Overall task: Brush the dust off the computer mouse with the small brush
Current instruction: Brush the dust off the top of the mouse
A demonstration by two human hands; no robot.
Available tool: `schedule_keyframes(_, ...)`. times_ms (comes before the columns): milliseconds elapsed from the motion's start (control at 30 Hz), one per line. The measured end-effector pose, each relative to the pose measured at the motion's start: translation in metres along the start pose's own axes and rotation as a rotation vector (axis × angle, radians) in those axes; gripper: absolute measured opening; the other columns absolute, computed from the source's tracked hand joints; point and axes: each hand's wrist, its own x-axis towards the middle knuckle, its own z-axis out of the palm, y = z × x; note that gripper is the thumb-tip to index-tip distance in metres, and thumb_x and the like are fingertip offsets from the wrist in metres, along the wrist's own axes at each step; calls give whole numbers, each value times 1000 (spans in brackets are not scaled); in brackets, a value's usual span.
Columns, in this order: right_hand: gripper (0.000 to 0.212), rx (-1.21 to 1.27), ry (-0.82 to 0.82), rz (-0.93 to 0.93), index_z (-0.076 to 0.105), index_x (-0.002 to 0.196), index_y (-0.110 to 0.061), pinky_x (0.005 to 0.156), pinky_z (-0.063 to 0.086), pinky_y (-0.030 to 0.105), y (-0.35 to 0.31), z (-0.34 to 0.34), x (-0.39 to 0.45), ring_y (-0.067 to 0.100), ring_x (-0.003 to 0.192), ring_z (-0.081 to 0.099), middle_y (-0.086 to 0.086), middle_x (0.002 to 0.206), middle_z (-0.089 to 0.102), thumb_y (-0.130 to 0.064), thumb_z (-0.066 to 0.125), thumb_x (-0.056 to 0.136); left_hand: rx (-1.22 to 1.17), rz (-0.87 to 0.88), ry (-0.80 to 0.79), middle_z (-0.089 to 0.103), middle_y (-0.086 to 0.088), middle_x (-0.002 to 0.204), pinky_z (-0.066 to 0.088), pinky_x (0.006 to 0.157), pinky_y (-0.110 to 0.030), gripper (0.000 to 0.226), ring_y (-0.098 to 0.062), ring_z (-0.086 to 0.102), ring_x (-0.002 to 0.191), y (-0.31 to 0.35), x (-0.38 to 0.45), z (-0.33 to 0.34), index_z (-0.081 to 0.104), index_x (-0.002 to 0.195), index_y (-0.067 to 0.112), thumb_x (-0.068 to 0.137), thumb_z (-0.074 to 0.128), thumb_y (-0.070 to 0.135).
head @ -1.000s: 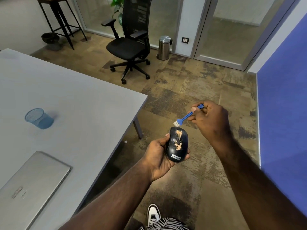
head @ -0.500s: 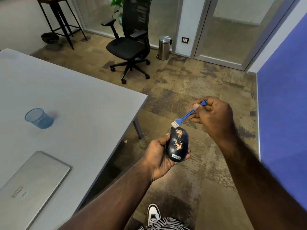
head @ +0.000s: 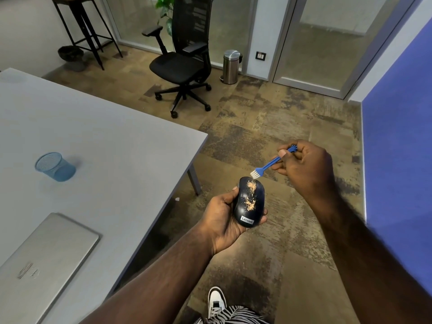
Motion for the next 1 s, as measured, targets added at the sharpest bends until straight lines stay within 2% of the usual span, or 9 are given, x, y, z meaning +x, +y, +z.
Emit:
schedule_keyframes(67, 11, 40, 27, 6, 66, 92, -17, 65, 63, 35, -1, -2, 0, 10, 66, 75, -2, 77, 72, -8, 60, 95, 0, -4, 6, 56, -27, 117, 54, 84, -47, 52, -39, 60, 96, -1, 1, 0, 46, 137, -1, 99, 38, 34)
schedule_keyframes(167, 13, 138, -13, 14, 66, 90, -16, 60, 61, 27, -5, -4, -1, 11, 65, 75, -4, 75, 72, -6, 59, 95, -5, 1, 5, 56, -27, 117, 55, 82, -46, 51, -39, 60, 95, 0, 0, -1, 48, 136, 0, 99, 37, 34)
schedule_keyframes(233, 9, 69, -52, 10, 68, 92, -11, 59, 60, 24, -3, -1, -1, 8, 63, 74, -5, 74, 71, -6, 60, 94, 1, 0, -1, 56, -26, 117, 55, 82, -46, 50, -38, 60, 95, 0, -1, 0, 48, 135, 0, 100, 36, 34)
schedule_keyframes(367, 11, -28, 8, -12, 66, 90, -17, 67, 63, 35, 1, 1, 2, 9, 66, 74, -8, 76, 70, -8, 60, 94, 17, 0, 13, 57, -26, 115, 55, 82, -46, 52, -39, 60, 95, -2, 1, -1, 46, 137, 0, 100, 35, 34)
schedule_keyframes(500, 15, 99, -21, -12, 66, 88, -18, 61, 61, 28, -5, -1, 0, 10, 65, 74, -4, 76, 72, -6, 60, 94, 12, 6, 14, 56, -26, 118, 54, 85, -47, 51, -39, 59, 97, 0, 2, -3, 47, 136, 1, 99, 36, 34)
schedule_keyframes(567, 10, 47, -60, -26, 68, 92, -12, 60, 61, 26, -4, 1, -1, 8, 65, 74, -1, 79, 73, -6, 61, 94, 17, 11, 7, 55, -26, 119, 54, 85, -47, 50, -39, 59, 97, 1, 1, -2, 48, 135, 1, 100, 36, 34)
schedule_keyframes(733, 10, -64, -8, -33, 67, 95, -19, 71, 63, 39, 0, 3, 2, 11, 74, 74, -7, 81, 71, -10, 61, 94, 15, 4, 4, 58, -26, 113, 56, 81, -46, 51, -39, 60, 94, -1, 1, -1, 47, 136, -1, 99, 37, 33)
schedule_keyframes(900, 13, 34, -41, -72, 66, 92, -17, 62, 62, 27, -6, 1, -2, 6, 68, 74, -3, 80, 72, -5, 61, 94, 13, 11, 7, 61, -25, 108, 52, 86, -47, 47, -39, 61, 94, 1, 1, -3, 54, 127, 1, 100, 36, 34)
schedule_keyframes(1000, 10, -87, -42, -83, 68, 97, -16, 69, 63, 37, 0, 3, 0, 10, 74, 75, -2, 84, 73, -9, 62, 94, 8, 5, 15, 59, -26, 112, 54, 84, -47, 48, -39, 61, 94, 0, 0, -2, 53, 129, 0, 99, 37, 33)
